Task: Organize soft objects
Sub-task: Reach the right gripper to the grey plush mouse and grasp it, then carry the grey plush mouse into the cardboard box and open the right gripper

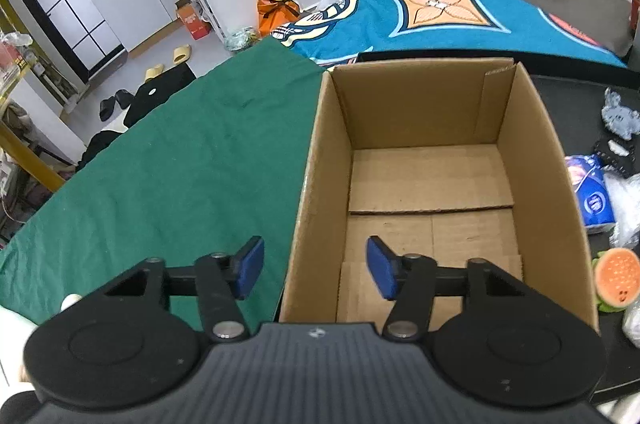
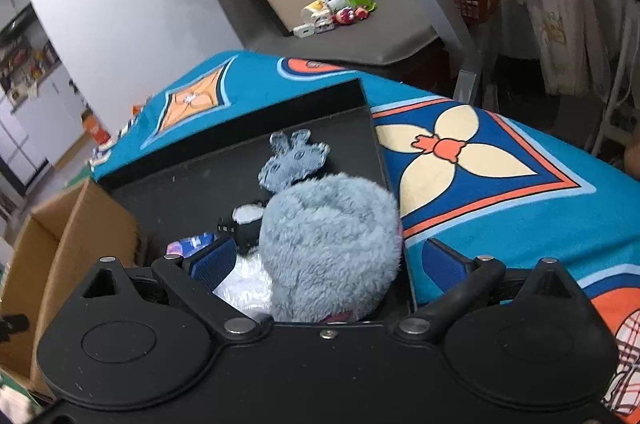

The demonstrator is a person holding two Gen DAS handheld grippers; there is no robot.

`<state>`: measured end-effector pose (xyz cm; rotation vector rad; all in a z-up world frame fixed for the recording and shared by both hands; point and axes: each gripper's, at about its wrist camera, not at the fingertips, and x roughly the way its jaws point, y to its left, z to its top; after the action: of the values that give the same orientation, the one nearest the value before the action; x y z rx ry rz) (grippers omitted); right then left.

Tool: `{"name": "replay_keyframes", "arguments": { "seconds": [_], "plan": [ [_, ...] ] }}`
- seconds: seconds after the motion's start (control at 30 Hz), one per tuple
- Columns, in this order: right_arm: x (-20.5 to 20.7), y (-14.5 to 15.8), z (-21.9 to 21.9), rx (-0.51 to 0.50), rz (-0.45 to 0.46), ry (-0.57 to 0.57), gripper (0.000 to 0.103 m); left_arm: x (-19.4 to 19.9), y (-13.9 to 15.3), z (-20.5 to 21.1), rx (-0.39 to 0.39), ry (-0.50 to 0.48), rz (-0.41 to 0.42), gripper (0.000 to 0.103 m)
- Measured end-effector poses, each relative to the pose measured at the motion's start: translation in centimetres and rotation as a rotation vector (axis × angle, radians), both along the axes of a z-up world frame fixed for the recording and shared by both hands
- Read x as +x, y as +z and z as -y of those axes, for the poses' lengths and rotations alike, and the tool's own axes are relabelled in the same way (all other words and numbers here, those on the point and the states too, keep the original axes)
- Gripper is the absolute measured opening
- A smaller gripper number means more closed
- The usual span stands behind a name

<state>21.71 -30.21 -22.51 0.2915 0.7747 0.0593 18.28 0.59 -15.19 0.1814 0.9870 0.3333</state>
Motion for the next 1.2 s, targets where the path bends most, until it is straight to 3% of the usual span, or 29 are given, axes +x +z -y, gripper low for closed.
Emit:
{"name": "replay_keyframes", "arguments": {
  "seconds": [0.07,0.13,0.37,0.4,0.7,1.2],
  "plan": [
    [0.0,-0.1,-0.4,-0.026,0.002,0.013,0.091,0.1,-0.3,-0.1,-0.01,0.003,-0.011,0.051],
    [-0.2,0.0,-0.5,-0.073,0.009,-0.007,0.073,0.2,-0.6,-0.2,-0.017,0.002,-0.024,0.05],
    [-0.5,0.4,-0.1,-0.074,0.01,-0.037,0.063,-0.3,-0.8,0.0,-0.017,-0.005,-0.031,0.036],
    [-0.6,0.5,-0.1,-0.071,0.016,-0.04,0.055,-0.4,-0.8,-0.1,-0.016,-0.007,-0.028,0.035],
    [-1.6,2.5,-1.4,-0.063,0.064,-0.003,0.054,-0.9,-0.4,-0.9,-0.033,-0.005,-0.003,0.016],
    [-3.4,7.2,-6.0,-0.056,0.187,0.128,0.054,-2.1,0.2,-2.0,-0.107,-0.022,0.003,0.016]
  ]
}}
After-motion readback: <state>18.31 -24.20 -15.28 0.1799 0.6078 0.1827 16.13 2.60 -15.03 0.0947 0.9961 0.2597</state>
